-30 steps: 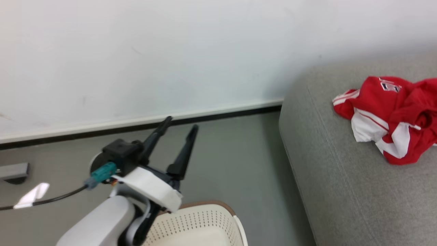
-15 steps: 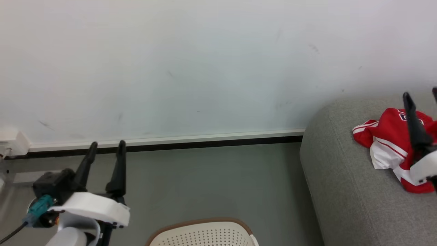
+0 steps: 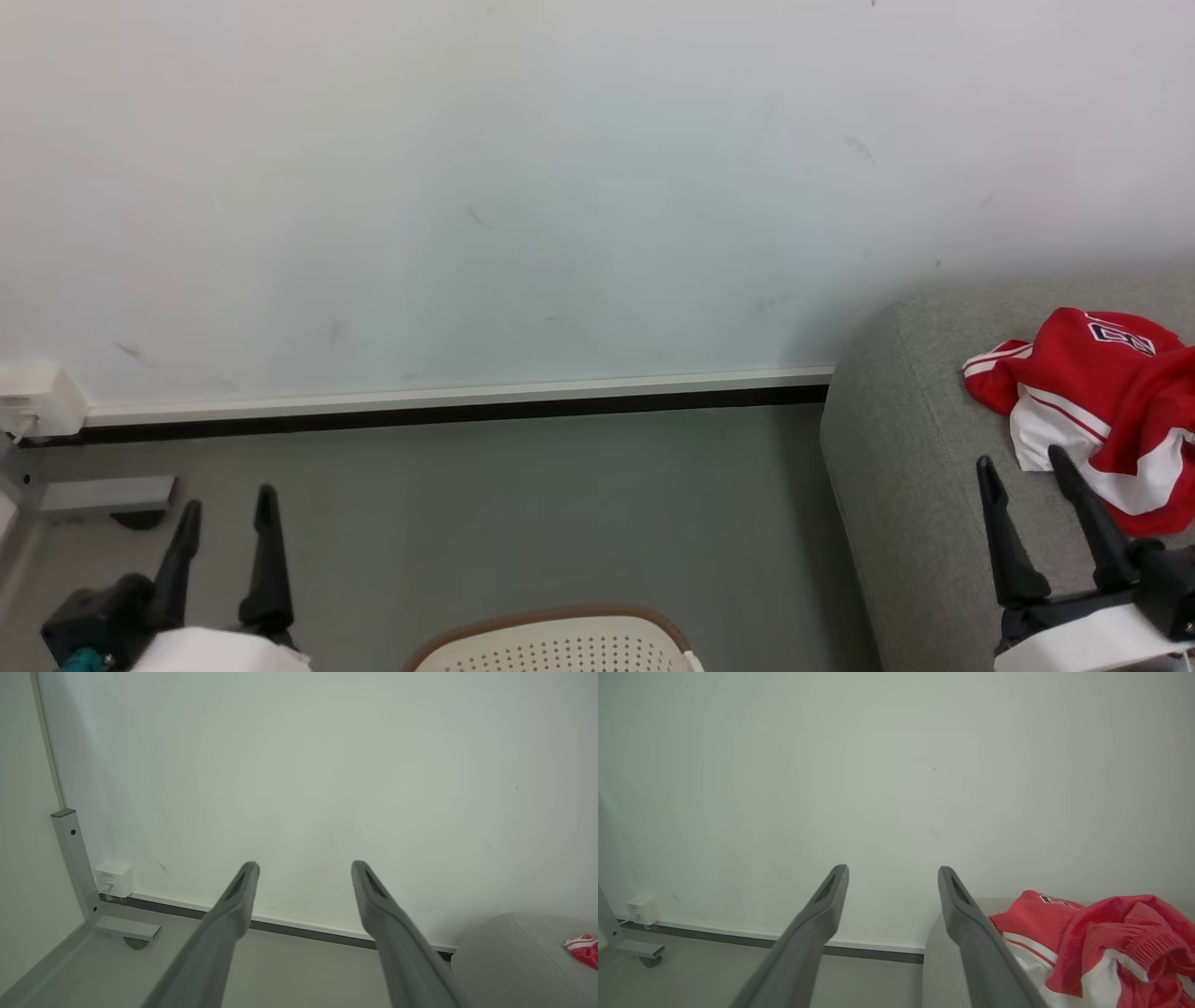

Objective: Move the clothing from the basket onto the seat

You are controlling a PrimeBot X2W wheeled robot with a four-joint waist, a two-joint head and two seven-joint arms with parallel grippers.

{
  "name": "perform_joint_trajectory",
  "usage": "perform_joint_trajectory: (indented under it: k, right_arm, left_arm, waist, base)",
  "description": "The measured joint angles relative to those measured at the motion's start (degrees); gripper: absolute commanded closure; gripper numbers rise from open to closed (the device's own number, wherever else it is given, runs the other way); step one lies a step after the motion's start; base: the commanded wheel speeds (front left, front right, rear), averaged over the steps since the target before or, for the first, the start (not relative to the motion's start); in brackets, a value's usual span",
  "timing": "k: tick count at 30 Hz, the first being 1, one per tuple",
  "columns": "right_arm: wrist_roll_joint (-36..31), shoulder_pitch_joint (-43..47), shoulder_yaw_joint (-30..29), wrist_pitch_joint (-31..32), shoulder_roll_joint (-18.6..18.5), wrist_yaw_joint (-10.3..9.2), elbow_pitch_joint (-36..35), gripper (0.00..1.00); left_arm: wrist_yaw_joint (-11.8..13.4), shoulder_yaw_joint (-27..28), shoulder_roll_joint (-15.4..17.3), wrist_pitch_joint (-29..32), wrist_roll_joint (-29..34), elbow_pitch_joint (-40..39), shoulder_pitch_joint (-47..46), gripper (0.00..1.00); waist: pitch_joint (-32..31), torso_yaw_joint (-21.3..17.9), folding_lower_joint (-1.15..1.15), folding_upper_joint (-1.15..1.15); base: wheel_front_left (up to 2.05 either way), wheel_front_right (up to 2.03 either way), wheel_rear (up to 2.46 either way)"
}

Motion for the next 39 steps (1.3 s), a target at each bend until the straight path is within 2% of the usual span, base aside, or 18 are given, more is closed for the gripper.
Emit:
perform_joint_trajectory:
  k: [8,15,25,39]
  right_arm:
    - [-3.2,3.5,-0.9,-0.5,4.4,0.00,-0.3,0.00]
    - [-3.7,4.2,-1.1,-0.6,5.3,0.00,-1.1,0.00]
    - [-3.6,4.1,-0.4,-0.6,5.4,0.00,-1.1,0.00]
    - [-3.0,4.0,-0.2,-0.6,5.5,0.00,-0.7,0.00]
  left_arm:
    - [-3.7,5.0,-5.4,0.0,6.0,1.6,4.9,0.00]
    - [-6.9,7.2,-8.8,0.0,10.0,3.0,5.4,0.00]
    - [-10.3,10.7,-10.9,0.0,13.1,4.7,4.9,0.00]
    - [-12.8,13.4,-13.6,0.0,15.7,6.6,4.0,0.00]
  waist:
    - [-0.2,-0.7,0.01,0.00]
    - [-0.3,-0.4,0.01,0.00]
    - [-0.5,-0.4,0.01,0.00]
    - [-0.3,-0.9,0.00,0.00]
  base:
    - [0.00,0.00,0.00]
    - [0.00,0.00,0.00]
    - [0.00,0.00,0.00]
    - [0.00,0.00,0.00]
